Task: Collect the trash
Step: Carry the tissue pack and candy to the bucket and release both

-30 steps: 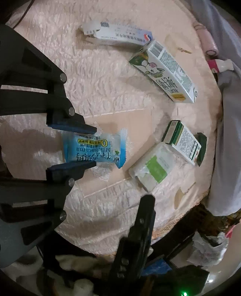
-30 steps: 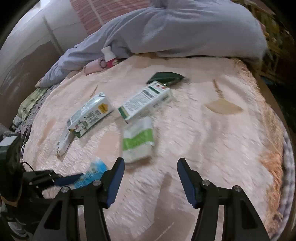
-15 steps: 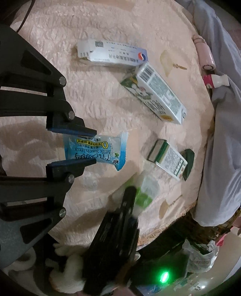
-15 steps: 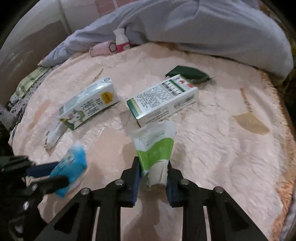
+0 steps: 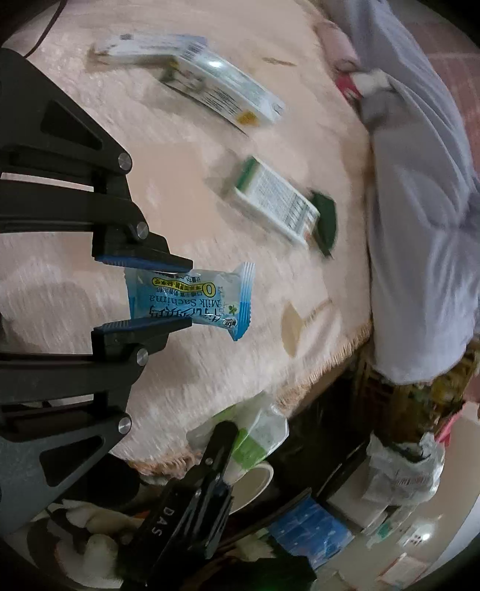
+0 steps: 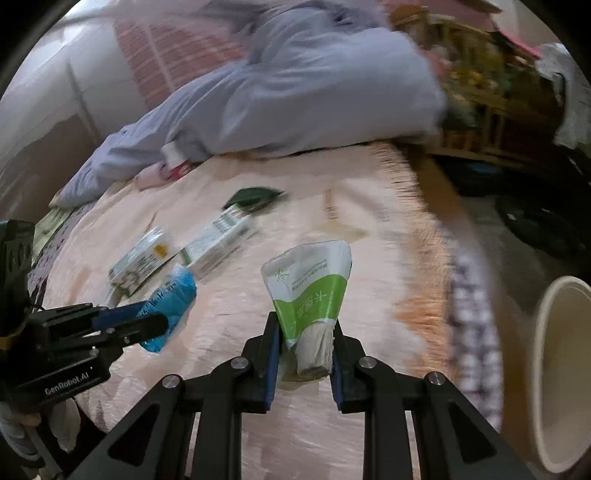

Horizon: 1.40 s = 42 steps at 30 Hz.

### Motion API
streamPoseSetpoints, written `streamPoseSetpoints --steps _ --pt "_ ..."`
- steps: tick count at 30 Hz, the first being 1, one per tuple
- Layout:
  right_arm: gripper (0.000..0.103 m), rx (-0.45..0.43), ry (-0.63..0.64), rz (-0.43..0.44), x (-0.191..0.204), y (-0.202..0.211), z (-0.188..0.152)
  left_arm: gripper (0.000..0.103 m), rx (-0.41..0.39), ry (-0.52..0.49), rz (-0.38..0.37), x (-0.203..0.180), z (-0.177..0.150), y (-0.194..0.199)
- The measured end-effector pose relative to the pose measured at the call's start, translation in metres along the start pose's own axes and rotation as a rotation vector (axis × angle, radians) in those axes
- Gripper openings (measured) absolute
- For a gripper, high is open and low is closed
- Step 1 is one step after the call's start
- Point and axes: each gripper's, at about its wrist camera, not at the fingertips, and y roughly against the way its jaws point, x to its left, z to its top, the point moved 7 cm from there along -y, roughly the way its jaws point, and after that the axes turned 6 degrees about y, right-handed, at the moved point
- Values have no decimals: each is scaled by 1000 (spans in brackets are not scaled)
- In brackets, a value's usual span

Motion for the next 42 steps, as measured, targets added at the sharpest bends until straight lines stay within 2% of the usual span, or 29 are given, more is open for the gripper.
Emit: streamPoseSetpoints --steps 11,20,28,42 --pt "22 -61 -161 -121 -101 61 -24 20 -8 -127 -63 -86 22 -18" --pt "22 -60 -257 -191 -161 89 -53 20 4 -213 -103 -144 26 -36" --pt "22 -62 -293 -200 -177 95 -64 20 13 -243 -118 -166 24 -43" --pt "22 -61 -311 -205 -186 96 -70 20 25 -237 -127 -168 23 -44"
